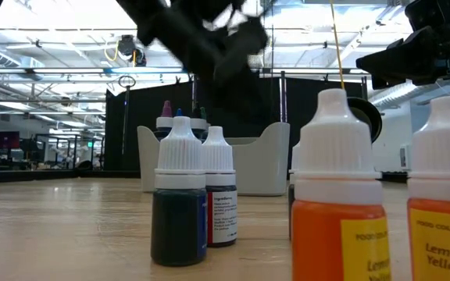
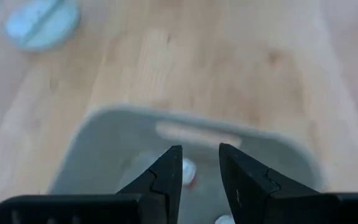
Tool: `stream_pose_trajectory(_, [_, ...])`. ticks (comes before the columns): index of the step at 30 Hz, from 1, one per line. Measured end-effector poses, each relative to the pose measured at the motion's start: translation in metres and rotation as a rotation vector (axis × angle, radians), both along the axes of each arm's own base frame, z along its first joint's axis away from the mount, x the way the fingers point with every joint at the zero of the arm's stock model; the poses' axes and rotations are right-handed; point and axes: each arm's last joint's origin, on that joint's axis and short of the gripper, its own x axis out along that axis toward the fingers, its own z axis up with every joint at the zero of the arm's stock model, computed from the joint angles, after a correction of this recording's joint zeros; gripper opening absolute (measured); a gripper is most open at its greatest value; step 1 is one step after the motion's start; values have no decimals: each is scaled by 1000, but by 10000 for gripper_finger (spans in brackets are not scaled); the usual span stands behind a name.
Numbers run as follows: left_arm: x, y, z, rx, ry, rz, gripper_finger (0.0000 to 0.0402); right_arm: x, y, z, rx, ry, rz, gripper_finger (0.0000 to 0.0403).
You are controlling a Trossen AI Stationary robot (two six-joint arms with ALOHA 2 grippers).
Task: Pick & Place food coloring
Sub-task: Put the green food coloring bottle into the gray bin
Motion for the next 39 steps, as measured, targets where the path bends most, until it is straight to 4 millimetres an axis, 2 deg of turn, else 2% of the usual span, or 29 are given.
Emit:
stream_pose_trajectory(3, [0, -17, 39, -14, -95, -61, 113, 0, 0, 0, -5, -1, 0, 0])
stream_pose_trajectory(6, [-12, -47, 73, -32, -96, -143, 113, 0, 0, 0, -7, 2, 1, 0])
stream_pose_trajectory(8, [-22, -74, 81, -12, -60, -196, 113, 0, 0, 0, -8, 5, 2, 0])
stream_pose_trajectory(11, [-42, -119, 80, 23, -9, -278, 113, 0, 0, -1, -9, 8, 2, 0])
stream_pose_trajectory(15, [-70, -168, 67, 0, 27, -324, 113, 0, 0, -1, -7, 7, 2, 0])
stream_pose_trajectory(21, [-104, -222, 30, 2, 66, -283, 114, 0, 0, -1, 2, 6, 2, 0])
stream_pose_trajectory(24, [-111, -246, 9, -57, 86, -337, 128, 0, 0, 0, 3, 6, 2, 0])
stream_pose_trajectory(27, [-110, -263, -4, -94, 27, -372, 162, 0, 0, 0, 16, 4, 1, 0])
stream_pose_trajectory(30, [-106, -267, -16, -112, 25, -368, 205, 0, 0, 0, 30, 5, 0, 0])
stream_pose_trajectory(34, [-96, -261, -35, -135, 78, -330, 254, 0, 0, 0, 44, 6, 0, 0])
stream_pose_trajectory(39, [-83, -251, -53, -185, 157, -360, 284, 0, 0, -1, 45, 10, 0, 0])
